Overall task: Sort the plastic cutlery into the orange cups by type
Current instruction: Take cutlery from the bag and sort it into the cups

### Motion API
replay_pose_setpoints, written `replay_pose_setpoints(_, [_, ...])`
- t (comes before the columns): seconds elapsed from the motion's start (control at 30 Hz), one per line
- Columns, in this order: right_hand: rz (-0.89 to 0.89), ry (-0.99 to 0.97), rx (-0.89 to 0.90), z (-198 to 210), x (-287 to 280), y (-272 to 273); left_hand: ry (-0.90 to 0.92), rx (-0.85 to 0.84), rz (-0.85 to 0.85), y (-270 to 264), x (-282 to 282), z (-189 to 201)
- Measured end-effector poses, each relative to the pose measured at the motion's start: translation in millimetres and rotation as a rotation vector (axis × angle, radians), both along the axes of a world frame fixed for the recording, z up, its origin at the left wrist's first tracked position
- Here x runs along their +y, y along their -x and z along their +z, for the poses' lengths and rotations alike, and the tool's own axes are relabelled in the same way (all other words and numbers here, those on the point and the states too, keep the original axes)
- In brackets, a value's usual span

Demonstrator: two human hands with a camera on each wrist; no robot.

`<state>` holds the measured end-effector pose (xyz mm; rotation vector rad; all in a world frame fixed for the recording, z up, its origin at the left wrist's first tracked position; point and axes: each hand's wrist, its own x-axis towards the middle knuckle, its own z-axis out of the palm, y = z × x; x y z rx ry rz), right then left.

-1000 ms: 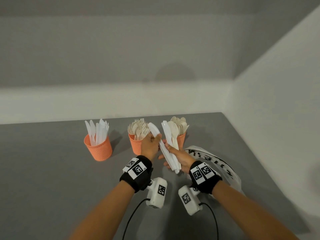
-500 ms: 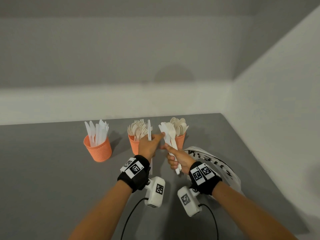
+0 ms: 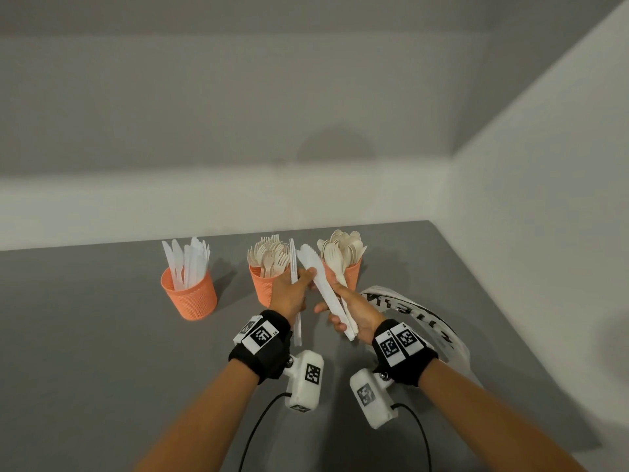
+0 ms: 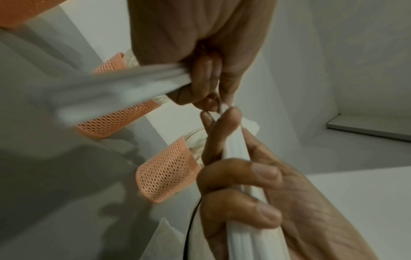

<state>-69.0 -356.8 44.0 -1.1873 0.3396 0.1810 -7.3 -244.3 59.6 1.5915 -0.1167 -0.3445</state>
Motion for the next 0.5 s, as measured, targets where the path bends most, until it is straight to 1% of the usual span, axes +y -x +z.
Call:
replay_pose_setpoints(0.13, [-0.095,0.030,-0.017,-2.8,1.1,-1.4,0.039,0.028,0.004,3.0,0.4,0.6])
replay_pose_setpoints(0.3, [-0.167,0.234,-0.069,-6.9,6.9,-6.4,0.079,0.034,0.062,5.4,-1.4,4.0])
replay_pose_setpoints(0.4, [-0.219,0.308,-0.072,-5.5,10.9,-11.0,0.099,0.010,0.085,7.2,-1.9,2.9])
replay_pose_setpoints(0.5, [-0.267,0.386,-0.132,-1.7,17.4,-11.4,0.184,0.024,0.112,9.0,-3.8,3.9])
